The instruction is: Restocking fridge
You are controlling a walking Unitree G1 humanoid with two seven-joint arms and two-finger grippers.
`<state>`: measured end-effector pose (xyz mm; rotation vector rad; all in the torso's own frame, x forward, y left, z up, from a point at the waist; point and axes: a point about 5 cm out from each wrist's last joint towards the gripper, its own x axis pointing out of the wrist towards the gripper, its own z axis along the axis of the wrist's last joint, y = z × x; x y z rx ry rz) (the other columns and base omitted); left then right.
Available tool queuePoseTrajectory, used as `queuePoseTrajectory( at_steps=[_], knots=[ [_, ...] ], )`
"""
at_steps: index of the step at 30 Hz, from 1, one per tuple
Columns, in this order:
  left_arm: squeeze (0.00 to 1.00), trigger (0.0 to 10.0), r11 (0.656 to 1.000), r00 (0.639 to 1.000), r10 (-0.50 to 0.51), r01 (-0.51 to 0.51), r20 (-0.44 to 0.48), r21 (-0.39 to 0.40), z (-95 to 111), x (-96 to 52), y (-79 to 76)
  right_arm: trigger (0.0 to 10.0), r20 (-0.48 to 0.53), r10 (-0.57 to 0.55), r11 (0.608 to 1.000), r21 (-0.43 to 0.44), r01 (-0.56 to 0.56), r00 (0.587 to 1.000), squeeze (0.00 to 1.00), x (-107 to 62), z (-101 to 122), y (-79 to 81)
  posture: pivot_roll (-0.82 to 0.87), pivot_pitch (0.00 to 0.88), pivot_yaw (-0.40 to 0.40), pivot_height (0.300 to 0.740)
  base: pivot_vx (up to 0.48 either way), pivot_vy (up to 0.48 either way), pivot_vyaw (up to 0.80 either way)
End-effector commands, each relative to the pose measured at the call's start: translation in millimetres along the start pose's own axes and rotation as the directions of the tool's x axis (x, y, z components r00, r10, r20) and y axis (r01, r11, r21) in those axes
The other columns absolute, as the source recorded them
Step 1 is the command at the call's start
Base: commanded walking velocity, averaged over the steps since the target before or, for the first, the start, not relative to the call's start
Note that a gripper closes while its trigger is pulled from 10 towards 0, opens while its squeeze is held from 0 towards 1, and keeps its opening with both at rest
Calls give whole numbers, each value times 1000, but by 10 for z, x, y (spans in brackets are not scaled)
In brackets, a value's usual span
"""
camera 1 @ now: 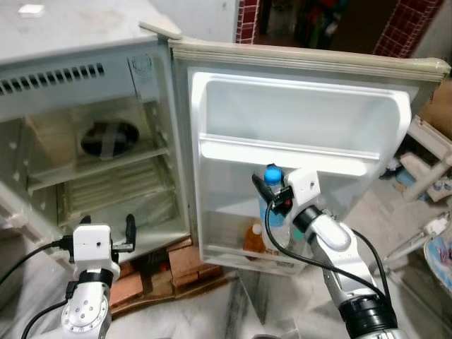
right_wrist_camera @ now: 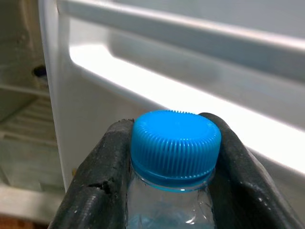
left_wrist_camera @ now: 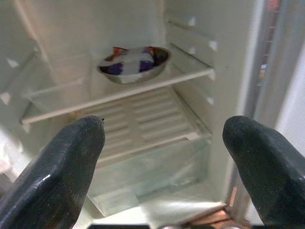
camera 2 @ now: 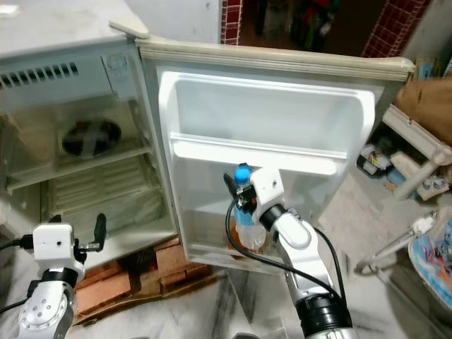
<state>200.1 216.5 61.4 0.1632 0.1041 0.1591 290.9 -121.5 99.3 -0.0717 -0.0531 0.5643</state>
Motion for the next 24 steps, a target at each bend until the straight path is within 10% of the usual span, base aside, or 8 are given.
queuePoseTrajectory(
  at_steps=[1,24],
  knots=[
    [0,10000,1000,1000,14,-14,-3,12,-6,-25,58,10000,54,33,999,-1,-33,998,0,96,135,57,63,28,-48,740,255,0,0],
    [0,10000,995,994,95,-94,-53,30,-80,-275,145,10000,36,136,989,51,-138,990,0,60,83,219,88,60,-43,690,10,0,0]
  ],
)
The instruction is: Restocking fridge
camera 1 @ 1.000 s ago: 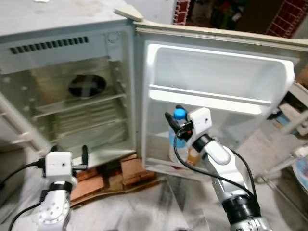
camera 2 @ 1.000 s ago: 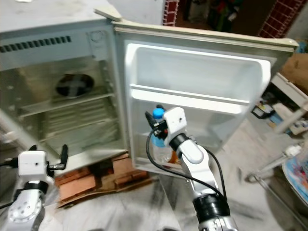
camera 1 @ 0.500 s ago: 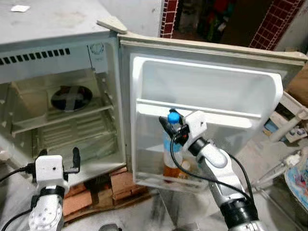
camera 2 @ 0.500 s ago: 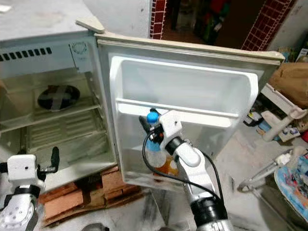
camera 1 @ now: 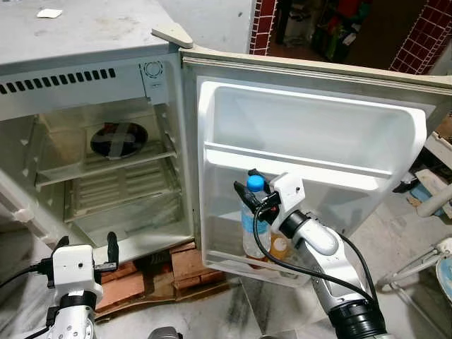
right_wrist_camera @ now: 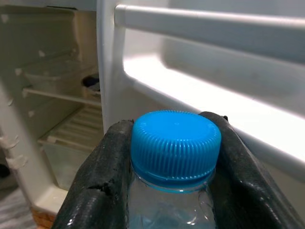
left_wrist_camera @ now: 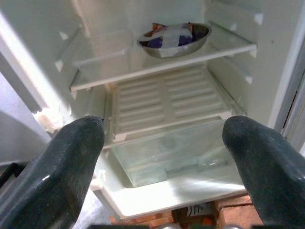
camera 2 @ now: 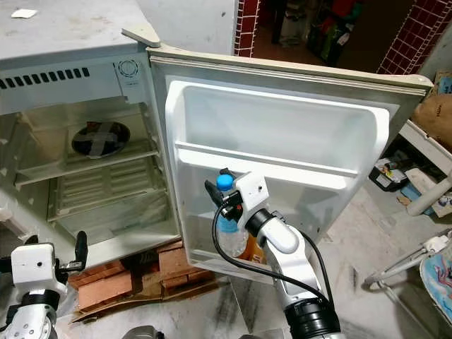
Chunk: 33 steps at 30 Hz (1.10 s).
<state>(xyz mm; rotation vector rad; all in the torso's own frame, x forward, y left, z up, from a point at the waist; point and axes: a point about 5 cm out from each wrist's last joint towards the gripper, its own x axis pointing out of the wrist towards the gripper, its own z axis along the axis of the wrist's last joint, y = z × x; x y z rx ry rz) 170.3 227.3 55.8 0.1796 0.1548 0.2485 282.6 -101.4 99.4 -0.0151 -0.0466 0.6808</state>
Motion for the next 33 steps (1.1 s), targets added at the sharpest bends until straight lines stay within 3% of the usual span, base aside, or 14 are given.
queuePoseTrajectory(
  at_steps=[1,14,33],
  knots=[
    [0,10000,1000,1000,9,-9,2,11,25,-6,4,10000,17,24,1000,-5,-24,1000,0,24,65,6,88,60,-43,685,0,0,0],
    [0,10000,1000,1000,13,-13,-6,23,25,-6,5,10000,15,44,999,0,-44,999,0,35,59,8,90,65,-42,605,0,0,0],
    [0,10000,998,998,52,-50,-28,48,8,14,52,10000,32,67,998,0,-67,997,0,89,88,19,91,62,-40,600,0,0,0]
  ],
)
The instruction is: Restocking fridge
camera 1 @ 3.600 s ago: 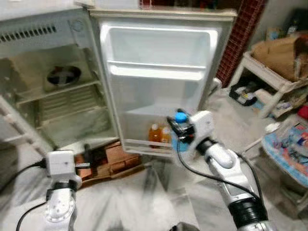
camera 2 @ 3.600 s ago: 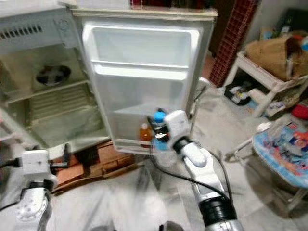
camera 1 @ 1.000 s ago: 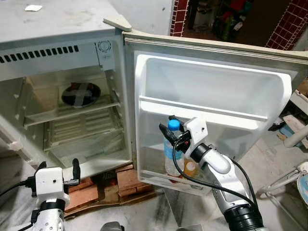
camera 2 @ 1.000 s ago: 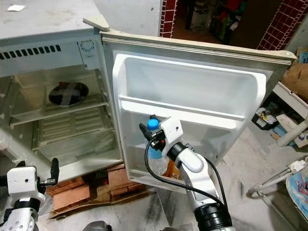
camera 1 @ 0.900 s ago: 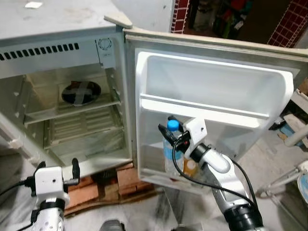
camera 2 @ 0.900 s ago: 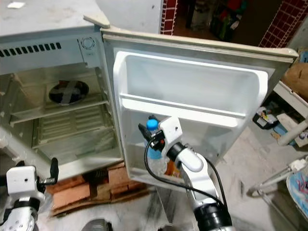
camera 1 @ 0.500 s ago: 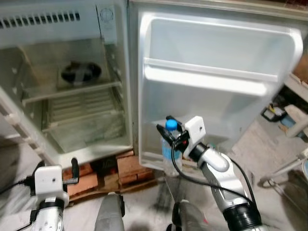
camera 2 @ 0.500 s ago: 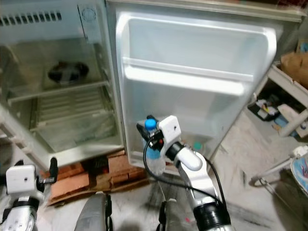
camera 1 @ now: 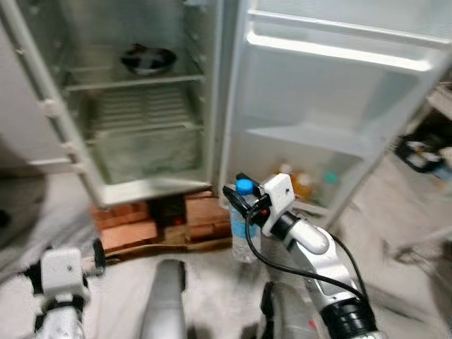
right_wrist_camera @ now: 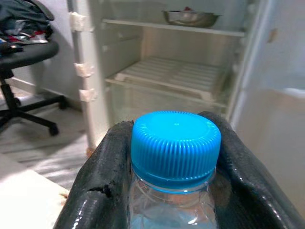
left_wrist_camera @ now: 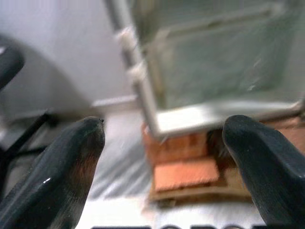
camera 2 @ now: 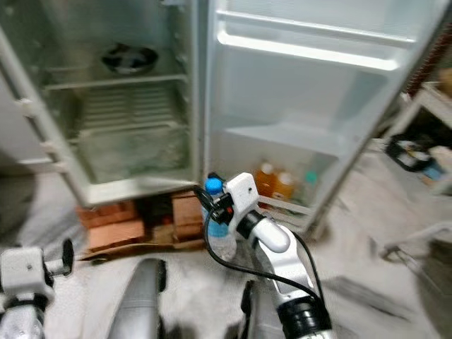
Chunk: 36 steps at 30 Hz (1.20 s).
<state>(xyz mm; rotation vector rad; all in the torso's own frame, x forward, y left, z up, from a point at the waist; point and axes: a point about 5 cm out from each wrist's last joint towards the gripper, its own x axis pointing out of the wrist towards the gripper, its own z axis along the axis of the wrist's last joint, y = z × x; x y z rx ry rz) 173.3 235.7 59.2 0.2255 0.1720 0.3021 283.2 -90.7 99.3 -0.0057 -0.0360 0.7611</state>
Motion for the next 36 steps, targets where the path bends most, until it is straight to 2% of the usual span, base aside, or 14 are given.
queuePoseTrajectory(
  at_steps=[1,7,19,31,36],
  knots=[
    [0,10000,1000,1000,-5,5,-12,3,-16,-33,-27,10000,37,-12,1000,-13,13,999,0,12,90,-61,91,62,-40,600,0,0,0],
    [0,10000,1000,1000,-15,15,-2,10,4,-18,-24,10000,59,14,1000,-21,-13,998,0,57,136,-24,92,81,-38,600,0,0,0],
    [0,10000,1000,1000,-11,11,1,12,21,12,-25,10000,93,124,991,-53,-119,988,0,159,221,109,92,76,-35,600,256,0,0],
    [0,10000,1000,1000,-14,14,-2,11,18,27,-39,10000,103,156,987,-51,-151,982,0,162,231,141,90,75,-36,600,258,0,516],
    [0,10000,1000,1000,-13,13,-4,10,15,32,-43,10000,105,154,987,-50,-150,982,0,163,233,138,90,75,-38,600,0,0,0]
  ],
)
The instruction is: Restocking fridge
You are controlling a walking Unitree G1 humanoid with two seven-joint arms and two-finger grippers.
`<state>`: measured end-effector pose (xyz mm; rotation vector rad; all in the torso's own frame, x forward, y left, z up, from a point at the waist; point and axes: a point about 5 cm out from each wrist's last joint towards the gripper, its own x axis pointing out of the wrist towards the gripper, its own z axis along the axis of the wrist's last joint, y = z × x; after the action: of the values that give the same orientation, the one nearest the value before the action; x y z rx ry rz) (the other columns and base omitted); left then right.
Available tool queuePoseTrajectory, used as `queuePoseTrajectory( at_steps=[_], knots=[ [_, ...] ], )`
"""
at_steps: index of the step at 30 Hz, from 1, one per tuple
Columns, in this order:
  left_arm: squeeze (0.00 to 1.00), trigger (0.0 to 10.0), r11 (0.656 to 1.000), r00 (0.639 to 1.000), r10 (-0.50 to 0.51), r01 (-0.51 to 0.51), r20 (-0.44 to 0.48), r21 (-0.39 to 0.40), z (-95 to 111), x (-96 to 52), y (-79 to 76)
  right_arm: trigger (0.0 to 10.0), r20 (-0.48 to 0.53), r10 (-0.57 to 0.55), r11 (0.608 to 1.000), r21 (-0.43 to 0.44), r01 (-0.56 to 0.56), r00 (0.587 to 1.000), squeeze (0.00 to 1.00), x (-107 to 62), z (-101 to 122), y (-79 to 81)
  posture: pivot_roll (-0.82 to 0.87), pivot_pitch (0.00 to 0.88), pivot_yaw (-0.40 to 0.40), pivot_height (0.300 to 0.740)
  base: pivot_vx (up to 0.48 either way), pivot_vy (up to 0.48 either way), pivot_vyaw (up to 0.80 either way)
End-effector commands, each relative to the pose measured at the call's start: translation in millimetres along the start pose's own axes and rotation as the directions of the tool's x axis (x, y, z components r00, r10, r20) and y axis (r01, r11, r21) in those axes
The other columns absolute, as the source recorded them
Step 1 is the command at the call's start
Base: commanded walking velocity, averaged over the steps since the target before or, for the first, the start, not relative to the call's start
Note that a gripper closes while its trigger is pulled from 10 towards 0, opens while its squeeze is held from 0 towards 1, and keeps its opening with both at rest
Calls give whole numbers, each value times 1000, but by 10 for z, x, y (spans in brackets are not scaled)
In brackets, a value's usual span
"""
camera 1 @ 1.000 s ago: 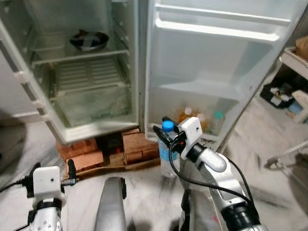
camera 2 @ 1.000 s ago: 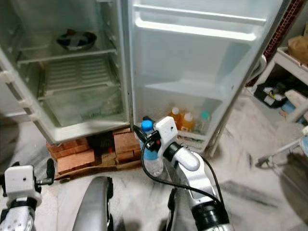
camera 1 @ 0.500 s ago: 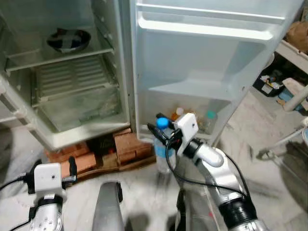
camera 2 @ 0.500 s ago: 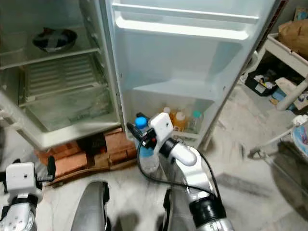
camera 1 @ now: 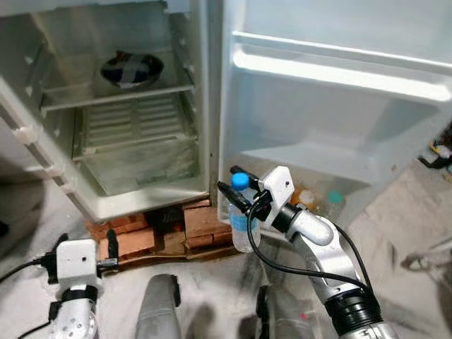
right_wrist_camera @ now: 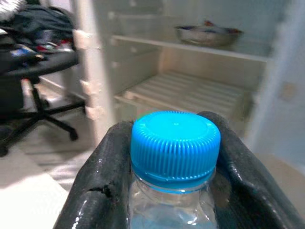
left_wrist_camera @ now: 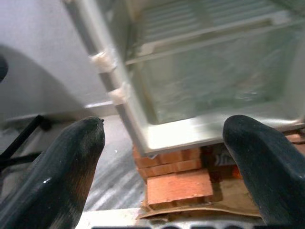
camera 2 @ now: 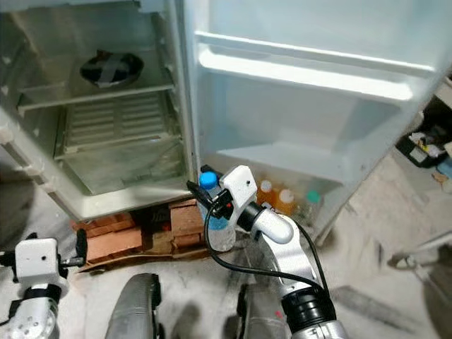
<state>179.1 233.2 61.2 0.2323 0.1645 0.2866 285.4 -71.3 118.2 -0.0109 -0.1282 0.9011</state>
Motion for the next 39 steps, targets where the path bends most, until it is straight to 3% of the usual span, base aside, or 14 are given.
queuePoseTrajectory(
  at_steps=[1,24,35,39],
  knots=[
    [0,10000,1000,1000,1,-1,-14,2,-21,-13,-7,10000,27,13,1000,-8,-12,1000,0,12,47,13,89,76,-38,600,0,0,0],
    [0,10000,1000,1000,-14,14,-11,2,-18,10,-30,10000,45,10,999,-45,-8,999,0,32,87,-13,88,70,-39,600,371,0,0],
    [0,10000,1000,999,-25,25,-19,-4,-45,-58,-46,10000,14,6,999,-43,-5,1000,0,-17,8,-2,97,82,-44,600,0,0,0],
    [0,10000,1000,999,-24,24,-24,-2,-55,-94,-40,10000,5,10,999,-40,-9,1000,0,-33,-13,5,100,90,-42,575,0,0,0]
  ],
)
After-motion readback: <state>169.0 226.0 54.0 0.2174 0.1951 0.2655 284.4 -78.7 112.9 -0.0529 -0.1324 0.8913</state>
